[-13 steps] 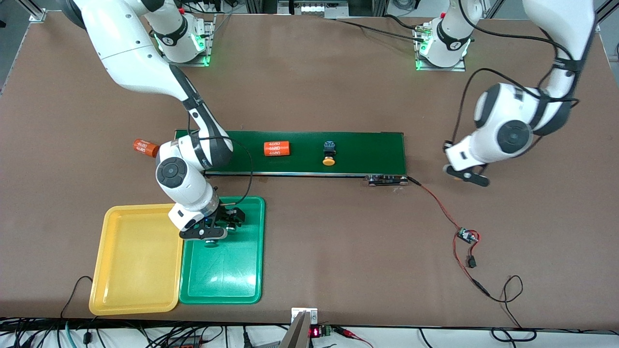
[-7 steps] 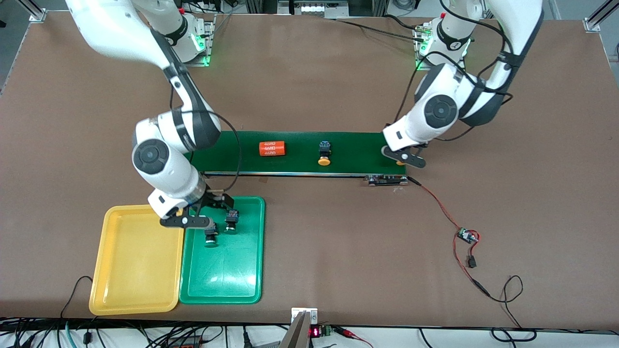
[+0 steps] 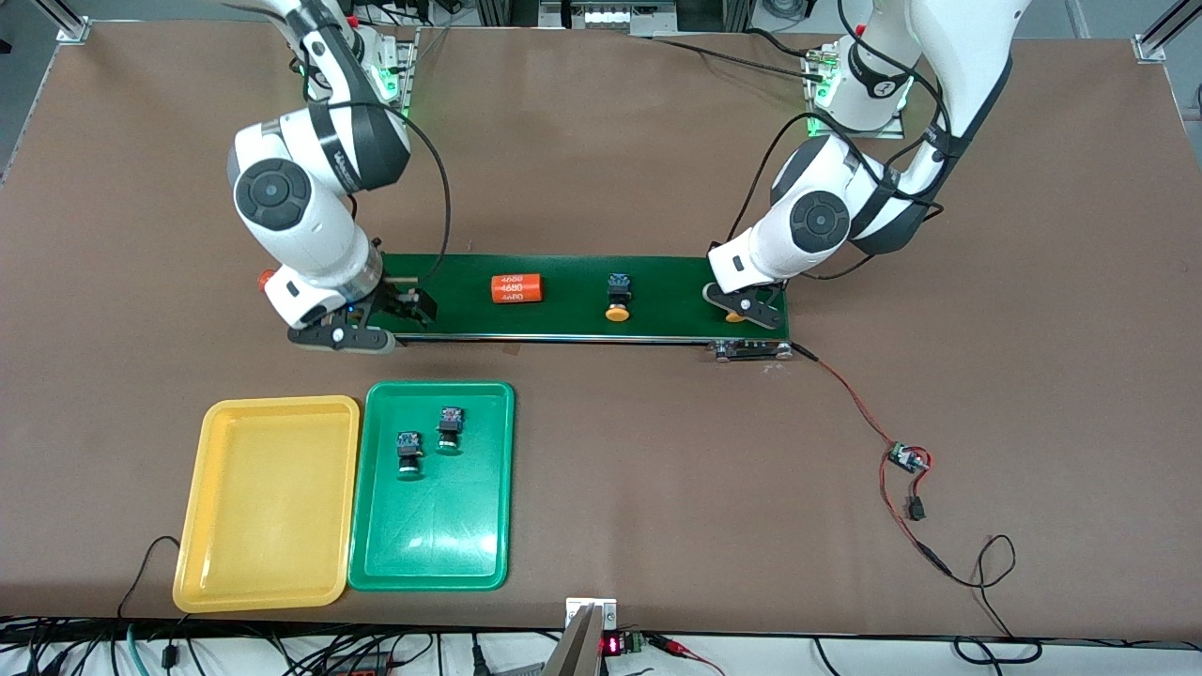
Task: Sort buttons by color to trays
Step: 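Move the right gripper to the orange cell while the left gripper withdraws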
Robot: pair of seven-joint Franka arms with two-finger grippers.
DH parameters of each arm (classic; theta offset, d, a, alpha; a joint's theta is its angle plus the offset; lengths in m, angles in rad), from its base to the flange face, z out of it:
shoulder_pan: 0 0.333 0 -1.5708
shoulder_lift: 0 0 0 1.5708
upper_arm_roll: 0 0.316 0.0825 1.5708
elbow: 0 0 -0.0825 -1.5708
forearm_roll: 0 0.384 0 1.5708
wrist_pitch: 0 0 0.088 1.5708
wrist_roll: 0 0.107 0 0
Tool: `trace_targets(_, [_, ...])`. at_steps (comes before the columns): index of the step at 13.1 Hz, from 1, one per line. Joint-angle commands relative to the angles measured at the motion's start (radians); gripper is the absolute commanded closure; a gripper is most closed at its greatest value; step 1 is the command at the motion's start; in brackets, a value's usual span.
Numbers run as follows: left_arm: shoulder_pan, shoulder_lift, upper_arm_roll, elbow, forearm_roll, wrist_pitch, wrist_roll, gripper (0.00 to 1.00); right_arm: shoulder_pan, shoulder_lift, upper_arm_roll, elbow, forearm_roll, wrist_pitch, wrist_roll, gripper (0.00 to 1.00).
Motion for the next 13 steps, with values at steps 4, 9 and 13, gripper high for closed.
trace_targets(4, [0.031, -0.224, 0.019, 0.027, -0.028, -0.128, -0.004, 0.00, 0.007, 0.021, 0.104, -0.058, -0.011, 0.078, 0.092, 0.00])
trace_targets(9, [-0.007, -0.356, 0.275, 0.156, -0.016, -0.419, 0.007, 0.00, 0.074, 0.090, 0.155, -0.028, -0.011, 0.141, 0.164, 0.00])
trace_targets(13, [-0.069, -0.380, 0.455, 0.321, 0.054, -0.597, 0.150, 0.00, 0.077, 0.102, 0.155, -0.025, -0.017, 0.144, 0.164, 0.00])
